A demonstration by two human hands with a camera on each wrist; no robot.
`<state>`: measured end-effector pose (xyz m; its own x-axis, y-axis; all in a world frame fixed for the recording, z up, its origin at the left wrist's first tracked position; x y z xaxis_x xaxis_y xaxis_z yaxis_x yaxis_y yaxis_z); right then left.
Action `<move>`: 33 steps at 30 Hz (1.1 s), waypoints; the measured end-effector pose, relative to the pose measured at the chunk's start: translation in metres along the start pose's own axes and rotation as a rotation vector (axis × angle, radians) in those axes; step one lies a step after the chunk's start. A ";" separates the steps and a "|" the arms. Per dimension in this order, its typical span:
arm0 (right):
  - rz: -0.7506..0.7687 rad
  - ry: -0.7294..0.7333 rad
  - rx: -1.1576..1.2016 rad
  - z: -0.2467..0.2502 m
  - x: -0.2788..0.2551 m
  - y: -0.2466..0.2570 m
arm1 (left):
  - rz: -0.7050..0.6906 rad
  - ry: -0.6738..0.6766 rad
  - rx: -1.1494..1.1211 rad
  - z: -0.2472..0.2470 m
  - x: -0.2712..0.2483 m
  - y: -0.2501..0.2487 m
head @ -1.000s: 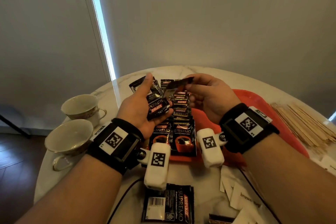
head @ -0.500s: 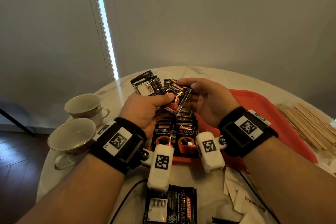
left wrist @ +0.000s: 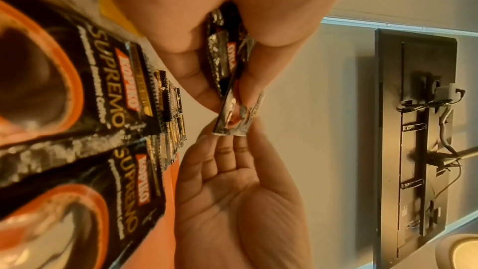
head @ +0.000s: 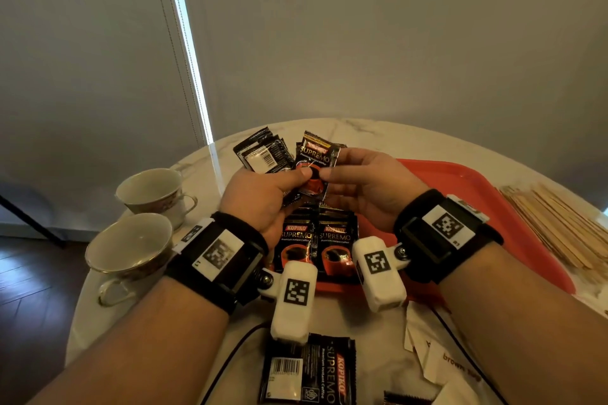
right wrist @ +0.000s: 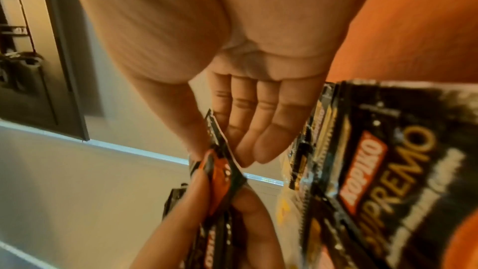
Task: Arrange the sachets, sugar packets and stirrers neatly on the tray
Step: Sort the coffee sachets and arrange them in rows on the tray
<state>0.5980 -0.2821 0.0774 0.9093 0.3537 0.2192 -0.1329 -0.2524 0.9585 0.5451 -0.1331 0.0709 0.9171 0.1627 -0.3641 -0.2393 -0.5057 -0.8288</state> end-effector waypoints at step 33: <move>-0.325 -0.443 -0.745 0.123 0.079 -0.019 | 0.079 -0.036 -0.074 0.009 0.016 -0.004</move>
<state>0.7214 -0.3602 0.0537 0.9936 -0.1102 -0.0238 0.0759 0.4979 0.8639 0.5580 -0.1208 0.0645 0.8838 0.1493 -0.4434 -0.2852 -0.5795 -0.7635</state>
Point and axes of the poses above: each hand's wrist, its own x-axis towards the middle knuckle, its own z-axis out of the back of the hand, y = z × x, the point moved 5 cm from there along x, towards the middle knuckle, and after that the axes turned 15 degrees about z, right-handed, at the moved point
